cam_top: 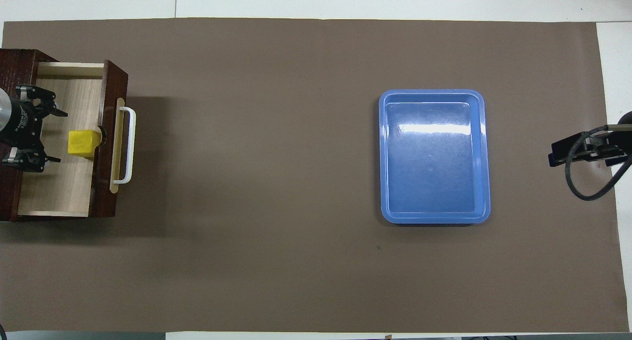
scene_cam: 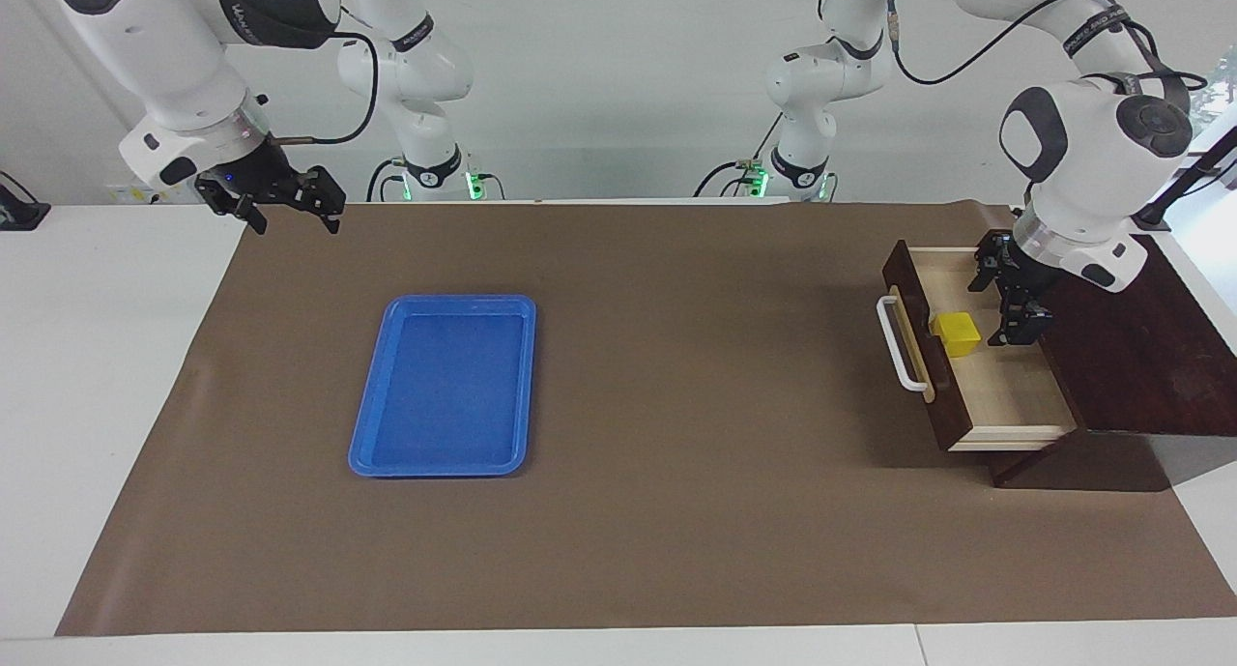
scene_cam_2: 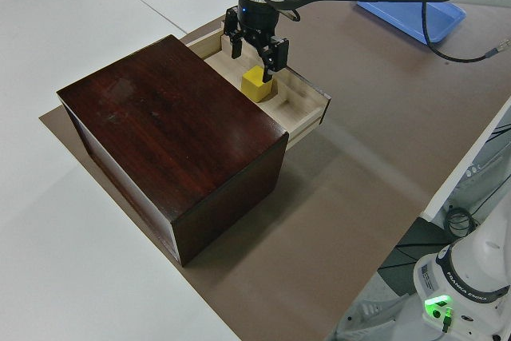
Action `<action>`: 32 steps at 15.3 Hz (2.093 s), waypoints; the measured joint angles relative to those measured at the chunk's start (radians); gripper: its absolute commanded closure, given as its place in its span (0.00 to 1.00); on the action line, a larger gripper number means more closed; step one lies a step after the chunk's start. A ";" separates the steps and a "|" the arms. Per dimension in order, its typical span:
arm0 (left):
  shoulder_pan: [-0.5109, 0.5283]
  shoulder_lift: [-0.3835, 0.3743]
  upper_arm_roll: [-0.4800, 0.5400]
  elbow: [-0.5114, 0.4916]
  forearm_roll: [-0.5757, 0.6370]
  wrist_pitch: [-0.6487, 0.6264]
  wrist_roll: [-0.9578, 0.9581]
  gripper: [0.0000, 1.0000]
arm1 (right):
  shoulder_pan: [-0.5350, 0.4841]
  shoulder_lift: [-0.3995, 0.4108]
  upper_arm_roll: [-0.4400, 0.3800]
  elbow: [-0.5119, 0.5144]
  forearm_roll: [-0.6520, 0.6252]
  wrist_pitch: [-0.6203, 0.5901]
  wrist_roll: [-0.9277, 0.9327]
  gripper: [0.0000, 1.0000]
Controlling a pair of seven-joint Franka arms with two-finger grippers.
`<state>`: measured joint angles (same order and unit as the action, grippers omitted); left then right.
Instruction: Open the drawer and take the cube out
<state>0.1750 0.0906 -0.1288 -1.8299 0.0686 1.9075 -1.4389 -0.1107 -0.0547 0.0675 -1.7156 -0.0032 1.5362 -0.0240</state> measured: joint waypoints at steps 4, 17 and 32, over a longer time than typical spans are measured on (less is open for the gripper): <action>0.000 -0.001 -0.006 -0.036 -0.002 0.057 -0.078 0.00 | 0.030 -0.050 0.018 -0.108 0.000 0.063 0.038 0.00; 0.000 -0.007 -0.006 -0.092 -0.003 0.105 -0.099 0.24 | 0.026 -0.071 0.013 -0.139 0.107 0.087 0.238 0.00; -0.008 -0.013 -0.018 0.107 -0.043 -0.032 -0.101 1.00 | 0.139 0.059 0.033 -0.145 0.513 0.295 0.939 0.00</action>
<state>0.1669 0.0780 -0.1466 -1.7232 0.0256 1.8755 -1.5402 0.0286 0.0045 0.1005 -1.8611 0.5094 1.8311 0.9152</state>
